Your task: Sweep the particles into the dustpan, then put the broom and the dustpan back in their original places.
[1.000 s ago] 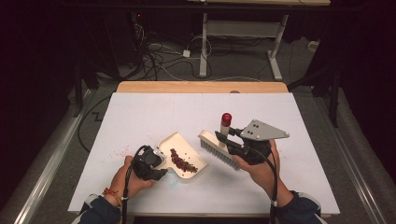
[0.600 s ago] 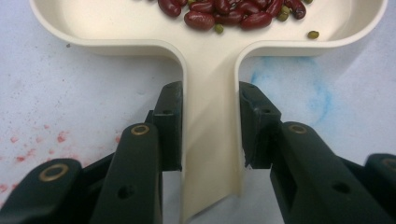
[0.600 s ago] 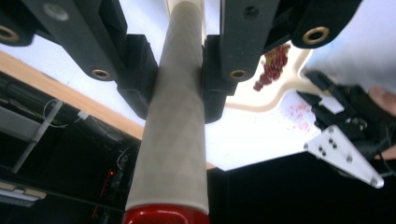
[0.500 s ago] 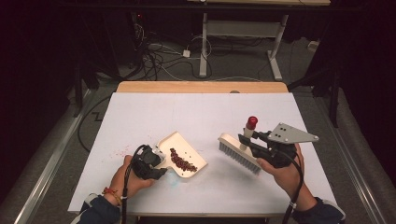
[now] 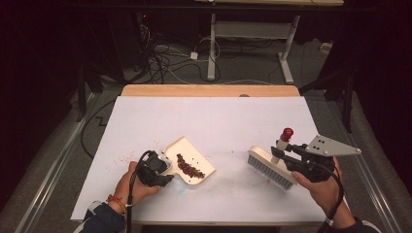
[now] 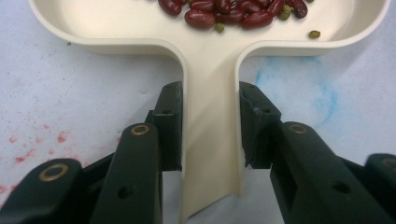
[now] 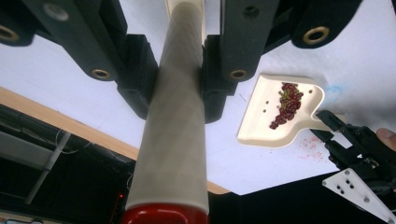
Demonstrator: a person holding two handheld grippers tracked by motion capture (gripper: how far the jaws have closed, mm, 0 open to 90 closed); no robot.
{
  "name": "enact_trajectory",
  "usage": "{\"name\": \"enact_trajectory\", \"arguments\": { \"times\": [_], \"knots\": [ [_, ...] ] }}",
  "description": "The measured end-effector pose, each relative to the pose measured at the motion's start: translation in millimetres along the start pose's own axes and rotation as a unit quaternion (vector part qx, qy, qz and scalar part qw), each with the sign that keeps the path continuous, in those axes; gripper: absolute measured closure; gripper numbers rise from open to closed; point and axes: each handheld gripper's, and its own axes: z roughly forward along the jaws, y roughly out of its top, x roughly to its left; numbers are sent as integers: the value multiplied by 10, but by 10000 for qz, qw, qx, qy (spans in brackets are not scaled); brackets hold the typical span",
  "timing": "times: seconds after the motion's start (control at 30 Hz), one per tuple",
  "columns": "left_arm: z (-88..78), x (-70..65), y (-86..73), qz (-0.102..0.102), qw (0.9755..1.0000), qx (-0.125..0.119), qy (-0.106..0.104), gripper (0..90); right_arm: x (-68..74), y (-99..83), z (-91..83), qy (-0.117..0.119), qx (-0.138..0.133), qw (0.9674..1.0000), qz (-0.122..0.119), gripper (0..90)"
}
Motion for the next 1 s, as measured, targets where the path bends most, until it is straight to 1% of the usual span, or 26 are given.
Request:
{"name": "enact_trajectory", "arguments": {
  "times": [0.1, 0.17, 0.33, 0.4, 0.43, 0.5, 0.57, 0.6, 0.67, 0.73, 0.83, 0.9, 0.97, 1.0],
  "knots": [
    [4, 4, 1, -12, 10000, -15, -7, 636, -27, -18, -67, 68, 5, 10000, 48, 700],
    [5, 6, 2, -7, 10000, -25, -1, 637, -41, -25, -97, 142, 52, 9999, 37, 699],
    [6, -8, -14, -69, 9999, -75, 30, 636, -83, -57, -165, 162, 98, 9998, 32, 699],
    [6, -6, -14, -82, 9999, -70, 27, 637, -103, -69, -182, 205, 179, 9996, 56, 699],
    [6, -1, -8, -72, 9999, -69, 36, 637, -113, -78, -188, 246, 179, 9995, 71, 699],
    [11, 8, 1, -104, 9999, -88, 63, 637, -129, -93, -190, 356, 298, 9989, 78, 699],
    [15, 26, 7, -119, 9998, -117, 64, 636, -141, -107, -178, 380, 356, 9986, 70, 699],
    [18, 35, 6, -169, 9997, -141, 99, 636, -148, -108, -169, 400, 392, 9984, 58, 699],
    [24, 52, 1, -239, 9995, -168, 89, 636, -168, -112, -139, 479, 390, 9981, 92, 698],
    [34, 70, 2, -343, 9991, -230, 103, 636, -202, -121, -86, 618, 405, 9972, 107, 698],
    [39, 74, 5, -402, 9987, -268, 169, 635, -282, -111, -34, 818, 407, 9957, 175, 698],
    [49, 75, 7, -523, 9979, -316, 224, 633, -336, -96, 2, 821, 436, 9954, 218, 698],
    [56, 75, 4, -699, 9965, -361, 269, 631, -383, -84, 34, 802, 464, 9955, 209, 697],
    [61, 73, -4, -809, 9954, -404, 329, 631, -400, -78, 47, 791, 482, 9955, 222, 696]
  ]
}}
